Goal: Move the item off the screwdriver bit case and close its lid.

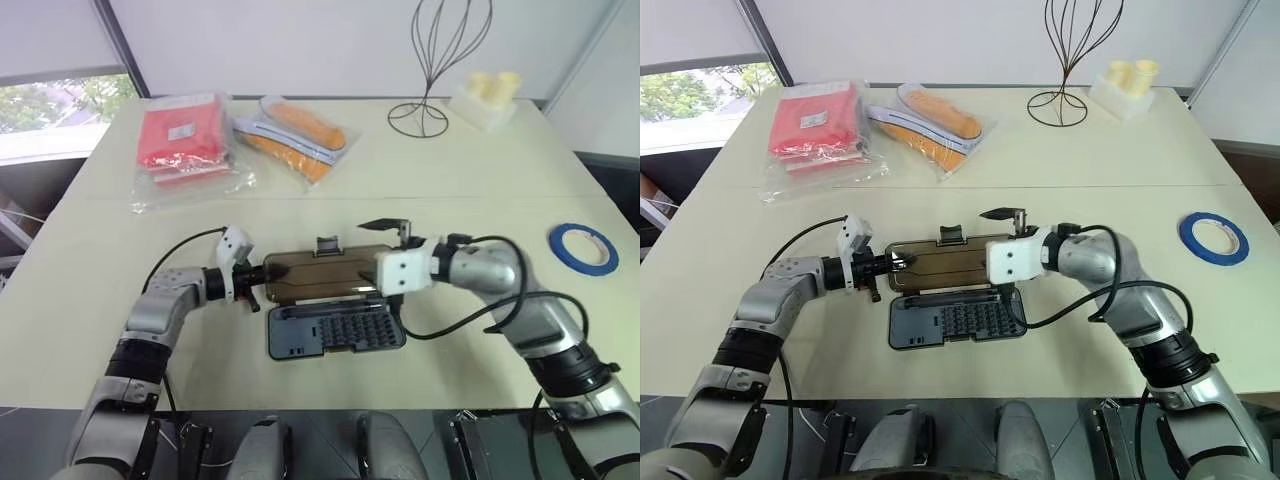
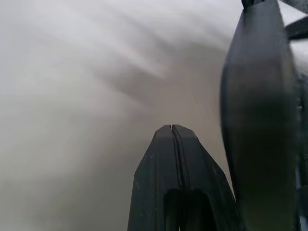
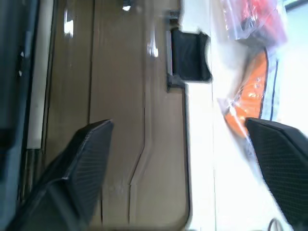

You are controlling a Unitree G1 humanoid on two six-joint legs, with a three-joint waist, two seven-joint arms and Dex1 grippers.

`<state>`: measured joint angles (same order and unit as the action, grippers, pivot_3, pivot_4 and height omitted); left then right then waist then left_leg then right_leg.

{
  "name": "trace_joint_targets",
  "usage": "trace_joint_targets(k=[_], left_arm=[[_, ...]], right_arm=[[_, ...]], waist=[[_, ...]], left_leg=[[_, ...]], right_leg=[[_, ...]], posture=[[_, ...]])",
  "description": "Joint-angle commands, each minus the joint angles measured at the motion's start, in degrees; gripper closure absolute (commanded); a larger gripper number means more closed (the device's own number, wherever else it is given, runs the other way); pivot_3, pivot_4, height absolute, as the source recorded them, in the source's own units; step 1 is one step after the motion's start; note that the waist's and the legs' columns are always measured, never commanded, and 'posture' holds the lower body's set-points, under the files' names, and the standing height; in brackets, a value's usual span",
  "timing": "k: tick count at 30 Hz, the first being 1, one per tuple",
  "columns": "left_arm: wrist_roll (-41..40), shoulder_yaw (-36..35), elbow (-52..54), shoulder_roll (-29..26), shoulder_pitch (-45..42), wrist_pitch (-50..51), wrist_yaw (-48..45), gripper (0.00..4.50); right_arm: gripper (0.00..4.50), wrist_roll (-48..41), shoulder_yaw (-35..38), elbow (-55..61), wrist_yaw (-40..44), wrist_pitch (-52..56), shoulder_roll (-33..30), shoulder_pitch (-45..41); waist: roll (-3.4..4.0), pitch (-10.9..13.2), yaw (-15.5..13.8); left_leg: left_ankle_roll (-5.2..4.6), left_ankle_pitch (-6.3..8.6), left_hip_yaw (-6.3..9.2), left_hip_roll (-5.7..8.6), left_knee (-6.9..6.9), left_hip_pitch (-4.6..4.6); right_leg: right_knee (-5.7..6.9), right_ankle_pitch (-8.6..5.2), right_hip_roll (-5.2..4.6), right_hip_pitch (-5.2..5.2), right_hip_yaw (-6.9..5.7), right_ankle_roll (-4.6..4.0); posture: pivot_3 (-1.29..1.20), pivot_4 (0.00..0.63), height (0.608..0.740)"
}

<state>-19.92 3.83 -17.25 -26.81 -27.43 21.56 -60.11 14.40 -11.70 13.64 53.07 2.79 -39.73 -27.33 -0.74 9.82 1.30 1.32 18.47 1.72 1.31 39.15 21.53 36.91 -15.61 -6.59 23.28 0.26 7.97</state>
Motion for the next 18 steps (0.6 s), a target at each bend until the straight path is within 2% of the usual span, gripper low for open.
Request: trace_joint_targets(k=[1, 4, 9, 18], left_arm=[[-0.03, 0.20, 1.51, -0.07, -0.70, -1.29, -1.58, 4.50], [-1.21, 0.45, 4.44, -0.72, -0.47, -0.16, -4.19, 4.50], [-2.41, 0.80, 8.46, -2.52, -0.36, 2.38, -8.31, 4.50], [-4.55, 5.06, 15.33, -6.81, -1.08, 7.40, -16.74, 4.50]], right_arm=[[0.03, -8.82, 6.99, 6.37, 4.82, 11.98, -2.69, -2.42], [0.03, -16.16, 12.80, 8.87, 10.24, 20.00, -8.41, -2.33], [0.03, -20.92, 17.54, 8.54, 12.06, 24.44, -14.75, 0.10], [0.03, -24.61, 19.86, 8.09, 9.24, 27.54, -16.62, 1.79]], waist=[[0.00, 0.00, -0.39], [0.00, 0.01, -0.77], [0.00, 0.02, -0.66], [0.03, 0.03, -0.57]], left_leg=[[0.00, 0.00, 0.01, 0.00, 0.00, 0.00], [-0.04, 0.02, 0.04, 0.00, 0.00, 0.05], [-0.11, 0.06, 0.09, -0.01, 0.00, 0.26], [-0.15, 0.08, 0.05, -0.02, 0.00, 0.32]], right_leg=[[0.00, 0.00, 0.00, 0.00, 0.00, 0.00], [-0.09, 0.00, 0.00, -0.02, -0.01, 0.00], [-0.50, 0.00, -0.01, -0.05, -0.09, 0.00], [-0.59, 0.01, -0.01, -0.04, -0.09, 0.01]], posture=[[0.00, 0.150, 0.740], [0.00, 0.150, 0.740], [0.00, 0.150, 0.740], [0.00, 0.150, 0.740]])
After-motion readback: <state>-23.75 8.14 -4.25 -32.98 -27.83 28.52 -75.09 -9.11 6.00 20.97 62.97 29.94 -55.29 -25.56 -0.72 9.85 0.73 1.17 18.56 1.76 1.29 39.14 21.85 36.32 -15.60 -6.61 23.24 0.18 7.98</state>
